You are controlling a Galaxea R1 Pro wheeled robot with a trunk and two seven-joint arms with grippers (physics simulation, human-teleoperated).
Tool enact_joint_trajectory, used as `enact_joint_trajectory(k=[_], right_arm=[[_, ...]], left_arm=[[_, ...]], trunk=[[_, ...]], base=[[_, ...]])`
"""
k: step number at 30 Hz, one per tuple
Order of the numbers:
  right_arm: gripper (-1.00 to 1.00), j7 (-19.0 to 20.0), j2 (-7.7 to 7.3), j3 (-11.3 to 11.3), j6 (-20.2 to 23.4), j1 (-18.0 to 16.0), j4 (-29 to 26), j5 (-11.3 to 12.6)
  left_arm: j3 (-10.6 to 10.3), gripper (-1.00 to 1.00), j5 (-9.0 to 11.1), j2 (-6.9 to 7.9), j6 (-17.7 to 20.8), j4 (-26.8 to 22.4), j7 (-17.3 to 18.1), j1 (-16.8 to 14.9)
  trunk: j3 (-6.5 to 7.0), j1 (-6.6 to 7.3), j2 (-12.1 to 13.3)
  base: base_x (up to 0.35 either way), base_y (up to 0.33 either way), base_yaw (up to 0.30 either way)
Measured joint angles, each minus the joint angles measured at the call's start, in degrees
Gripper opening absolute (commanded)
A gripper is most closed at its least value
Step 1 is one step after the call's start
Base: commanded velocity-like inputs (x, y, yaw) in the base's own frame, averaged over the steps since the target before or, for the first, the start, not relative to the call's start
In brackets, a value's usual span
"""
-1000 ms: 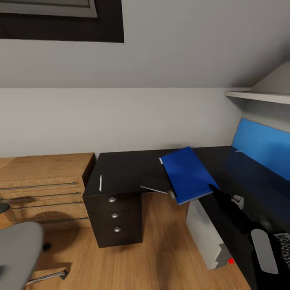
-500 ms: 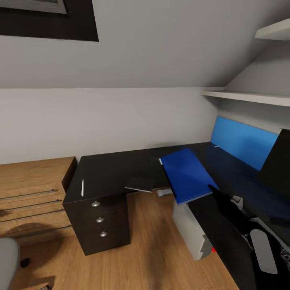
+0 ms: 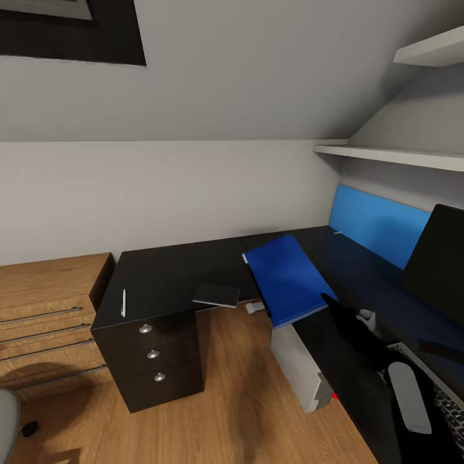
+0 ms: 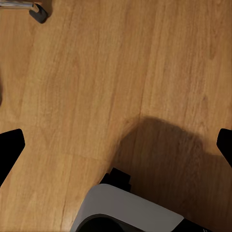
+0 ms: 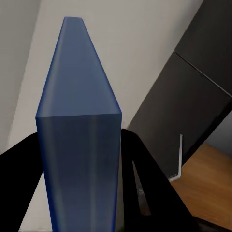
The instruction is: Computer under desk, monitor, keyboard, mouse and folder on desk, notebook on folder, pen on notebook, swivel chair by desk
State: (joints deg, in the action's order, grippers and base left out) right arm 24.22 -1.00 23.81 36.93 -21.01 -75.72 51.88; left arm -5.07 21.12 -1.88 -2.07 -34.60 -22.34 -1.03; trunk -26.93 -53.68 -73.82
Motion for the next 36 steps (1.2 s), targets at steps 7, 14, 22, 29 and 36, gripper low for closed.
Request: enact_joint_trajectory(k=[7, 14, 22, 29, 36], right_arm=[[-1.00, -15.29, 0.83, -2.33, -14.63, -6.10, 8.09, 2.89], [-1.00, -26.85, 4.75, -2.47, -36.23, -17.26, 21.39, 5.39], [-1.00, -28.29, 7.79, -4.96, -50.94, -18.90, 31.91, 5.74], [-1.00, -25.45, 9.58, -5.25, -52.68, -19.03, 34.46, 6.66], [-1.00, -23.21, 9.63, -5.06, -52.83, -19.03, 34.53, 13.19]], left_arm=[[0.00, 1.00, 0.00, 0.02, 0.00, 0.00, 0.00, 0.00], [0.01, 1.00, 0.00, 0.00, 0.00, 0.00, 0.00, 0.00], [0.02, 1.00, 0.03, -0.02, 0.00, 0.01, 0.00, 0.00], [0.01, 1.00, 0.00, -0.02, 0.00, 0.00, 0.00, 0.00], [0.01, 1.00, 0.00, -0.02, 0.00, 0.01, 0.00, 0.00]], trunk=[[0.00, 0.00, 0.00], [0.00, 0.00, 0.01], [0.00, 0.00, 0.00], [0.00, 0.00, 0.00], [0.00, 0.00, 0.00]], base=[[0.000, 0.000, 0.000], [0.000, 0.000, 0.000], [0.000, 0.000, 0.000], [0.000, 0.000, 0.000], [0.000, 0.000, 0.000]])
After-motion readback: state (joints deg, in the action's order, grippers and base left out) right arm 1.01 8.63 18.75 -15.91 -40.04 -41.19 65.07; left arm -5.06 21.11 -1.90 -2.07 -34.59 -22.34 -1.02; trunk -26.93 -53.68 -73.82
